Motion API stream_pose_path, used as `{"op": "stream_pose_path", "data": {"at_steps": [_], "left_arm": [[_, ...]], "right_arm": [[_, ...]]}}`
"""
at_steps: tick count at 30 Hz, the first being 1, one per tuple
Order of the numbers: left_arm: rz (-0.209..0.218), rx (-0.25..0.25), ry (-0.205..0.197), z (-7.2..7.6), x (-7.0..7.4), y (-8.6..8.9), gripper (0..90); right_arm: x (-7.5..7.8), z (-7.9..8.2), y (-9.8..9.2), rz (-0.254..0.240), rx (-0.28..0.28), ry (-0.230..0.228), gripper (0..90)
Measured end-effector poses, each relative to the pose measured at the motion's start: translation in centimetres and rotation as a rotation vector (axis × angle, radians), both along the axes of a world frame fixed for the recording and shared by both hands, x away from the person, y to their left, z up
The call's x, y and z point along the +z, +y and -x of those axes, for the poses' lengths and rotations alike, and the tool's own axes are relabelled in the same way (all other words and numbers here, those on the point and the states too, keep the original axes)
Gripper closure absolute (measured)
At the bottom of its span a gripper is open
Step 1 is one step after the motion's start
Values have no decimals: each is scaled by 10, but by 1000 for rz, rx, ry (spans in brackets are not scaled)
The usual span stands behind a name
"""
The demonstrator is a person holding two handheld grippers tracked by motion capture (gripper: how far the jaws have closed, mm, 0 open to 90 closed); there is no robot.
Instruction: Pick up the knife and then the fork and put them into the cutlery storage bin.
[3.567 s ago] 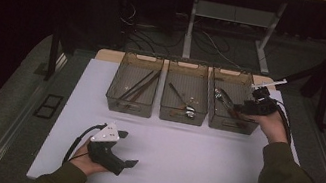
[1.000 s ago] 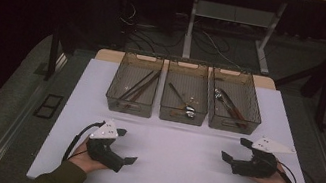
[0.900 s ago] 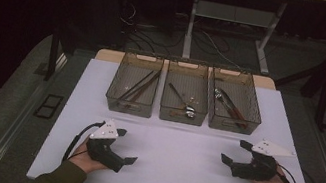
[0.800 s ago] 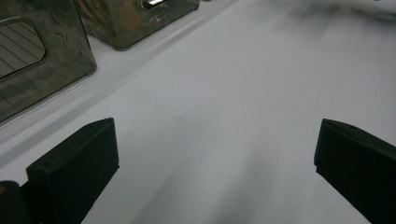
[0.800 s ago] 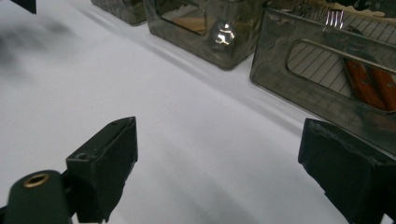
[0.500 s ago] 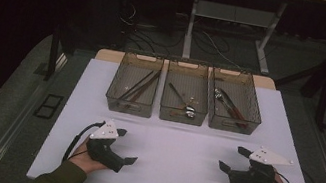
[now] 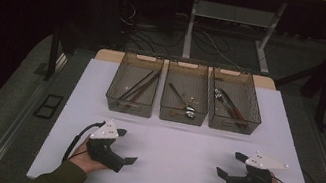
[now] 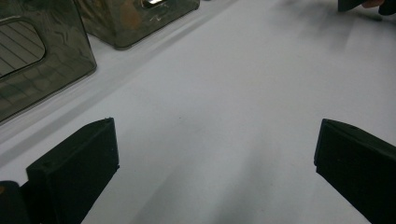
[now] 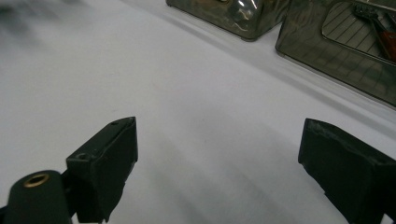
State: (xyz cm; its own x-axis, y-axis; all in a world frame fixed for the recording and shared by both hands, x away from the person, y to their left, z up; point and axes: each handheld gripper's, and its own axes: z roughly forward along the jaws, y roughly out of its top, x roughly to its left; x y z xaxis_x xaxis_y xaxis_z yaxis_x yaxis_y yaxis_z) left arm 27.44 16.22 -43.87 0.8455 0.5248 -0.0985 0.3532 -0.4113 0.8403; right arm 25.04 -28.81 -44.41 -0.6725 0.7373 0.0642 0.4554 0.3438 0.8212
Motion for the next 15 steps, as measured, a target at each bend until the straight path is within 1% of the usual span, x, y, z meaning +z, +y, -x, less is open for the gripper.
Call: {"op": "stream_pose_path", "data": {"at_steps": [15], "left_arm": [[1,1,-1,0,0,0,0]], "right_arm": [[1,0,1,8,8,-7,119]]}}
